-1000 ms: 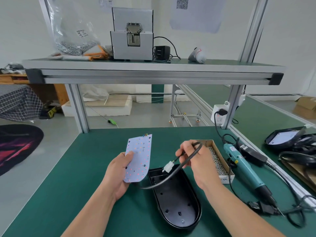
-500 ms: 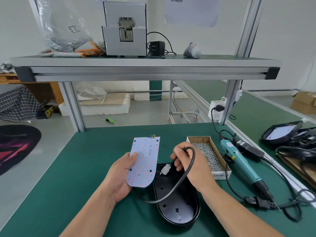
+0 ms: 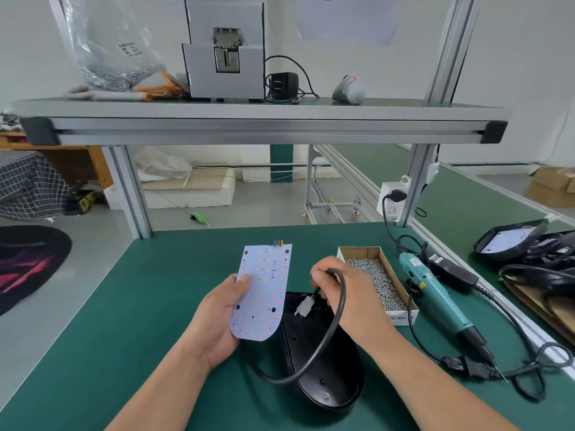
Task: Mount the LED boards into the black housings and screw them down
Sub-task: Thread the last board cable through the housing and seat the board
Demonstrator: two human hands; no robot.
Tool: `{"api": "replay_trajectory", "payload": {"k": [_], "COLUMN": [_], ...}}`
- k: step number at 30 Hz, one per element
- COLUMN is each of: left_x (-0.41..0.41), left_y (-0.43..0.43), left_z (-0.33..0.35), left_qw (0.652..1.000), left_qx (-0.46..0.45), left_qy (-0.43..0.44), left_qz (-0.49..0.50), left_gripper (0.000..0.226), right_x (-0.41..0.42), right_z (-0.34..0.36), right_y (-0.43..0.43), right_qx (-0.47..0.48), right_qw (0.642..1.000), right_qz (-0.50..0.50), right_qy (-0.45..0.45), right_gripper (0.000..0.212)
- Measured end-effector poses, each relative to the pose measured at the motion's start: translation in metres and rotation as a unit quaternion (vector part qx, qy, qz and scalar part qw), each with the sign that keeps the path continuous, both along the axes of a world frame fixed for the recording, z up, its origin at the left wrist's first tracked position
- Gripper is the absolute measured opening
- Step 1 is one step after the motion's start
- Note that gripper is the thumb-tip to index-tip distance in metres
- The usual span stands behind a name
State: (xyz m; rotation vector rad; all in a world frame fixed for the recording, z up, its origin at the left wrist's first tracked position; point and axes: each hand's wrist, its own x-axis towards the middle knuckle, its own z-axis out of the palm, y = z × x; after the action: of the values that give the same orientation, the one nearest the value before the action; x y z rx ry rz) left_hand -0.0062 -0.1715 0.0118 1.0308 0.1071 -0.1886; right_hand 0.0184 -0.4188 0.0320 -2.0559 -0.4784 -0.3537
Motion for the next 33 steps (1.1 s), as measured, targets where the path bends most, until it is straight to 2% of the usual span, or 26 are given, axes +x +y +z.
{"api": "replay_trajectory", "payload": {"k": [5, 11, 14, 21, 26, 29, 33], "left_x": [-0.001, -0.003, -0.003, -0.003, -0.004, -0.005, -0.003], "left_y": [-0.002, -0.005, -0.005, -0.005, -0.005, -0.006, -0.004], "left_z": [0.002, 0.005, 0.006, 0.005, 0.007, 0.006, 0.002], "left_qw": [1.000, 1.000, 1.000, 0.999, 0.998, 0.998, 0.999], "left_qx": [-0.002, -0.005, -0.007, -0.019, -0.036, -0.034, -0.021], "left_qy": [-0.008, -0.017, -0.022, -0.031, -0.041, -0.047, -0.044], "left_qz": [0.002, 0.005, 0.003, -0.008, -0.010, -0.014, -0.018], "left_gripper": [0.036, 0.036, 0.037, 0.037, 0.040, 0.041, 0.046], "right_x": [-0.003, -0.013, -0.015, -0.014, -0.006, -0.006, -0.004], "right_z": [0.004, 0.010, 0.012, 0.010, 0.003, 0.000, 0.004], "right_y": [0.001, 0.004, 0.005, 0.010, 0.013, 0.008, 0.008], "right_qx": [-0.011, -0.066, -0.122, -0.126, -0.115, -0.134, -0.106], "right_qw": [1.000, 0.994, 0.984, 0.990, 0.993, 0.991, 0.993], "right_qz": [0.001, 0.016, 0.010, -0.020, -0.002, 0.006, 0.034], "right_qy": [-0.008, -0.091, -0.128, -0.066, 0.037, 0.026, -0.031], "right_gripper": [0.015, 0.017, 0.022, 0.028, 0.020, 0.012, 0.006]}}
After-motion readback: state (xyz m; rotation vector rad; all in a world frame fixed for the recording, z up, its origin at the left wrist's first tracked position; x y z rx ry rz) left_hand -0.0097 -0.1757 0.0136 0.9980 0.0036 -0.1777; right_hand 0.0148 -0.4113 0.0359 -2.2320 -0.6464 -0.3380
